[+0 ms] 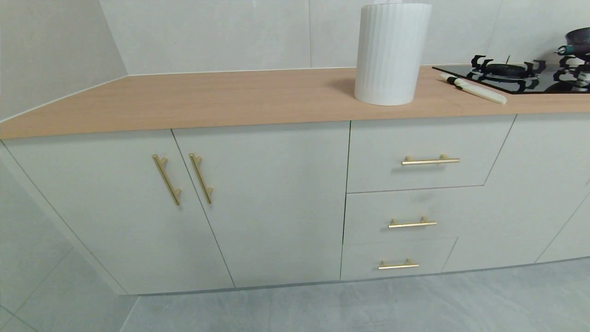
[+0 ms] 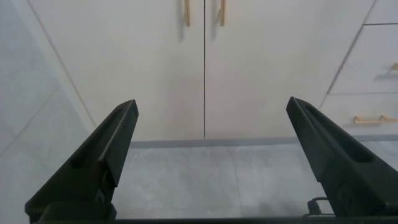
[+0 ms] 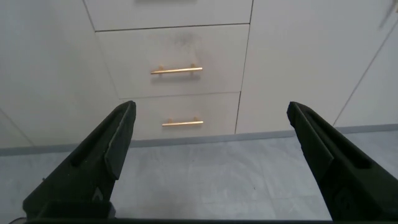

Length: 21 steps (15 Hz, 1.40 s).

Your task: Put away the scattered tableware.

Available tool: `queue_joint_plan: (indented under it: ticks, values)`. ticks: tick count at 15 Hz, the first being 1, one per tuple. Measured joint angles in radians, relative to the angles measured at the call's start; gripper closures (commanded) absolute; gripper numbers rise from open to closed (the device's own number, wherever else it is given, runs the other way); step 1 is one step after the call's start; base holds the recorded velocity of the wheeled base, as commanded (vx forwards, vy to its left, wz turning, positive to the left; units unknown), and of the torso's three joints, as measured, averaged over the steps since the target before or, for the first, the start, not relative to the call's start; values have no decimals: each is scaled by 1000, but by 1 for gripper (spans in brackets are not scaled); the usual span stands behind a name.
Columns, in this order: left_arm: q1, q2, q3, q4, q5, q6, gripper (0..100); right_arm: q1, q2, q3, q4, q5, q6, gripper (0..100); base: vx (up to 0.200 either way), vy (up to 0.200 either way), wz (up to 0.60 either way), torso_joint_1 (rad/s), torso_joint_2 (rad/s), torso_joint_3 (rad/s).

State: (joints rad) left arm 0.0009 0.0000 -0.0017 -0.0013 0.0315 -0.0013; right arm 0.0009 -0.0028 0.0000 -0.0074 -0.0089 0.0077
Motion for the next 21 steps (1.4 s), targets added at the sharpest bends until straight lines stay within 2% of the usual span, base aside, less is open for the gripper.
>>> queue_joint_plan:
  ticks: [8,21]
  values:
    - [0,0,-1,0,0,-1,0,0,0,0,0,0,0,0,200,0,0,5,2,1]
    - [0,0,-1,0,0,-6,0,0,1,0,0,0,0,0,0,0,46,0,0,0]
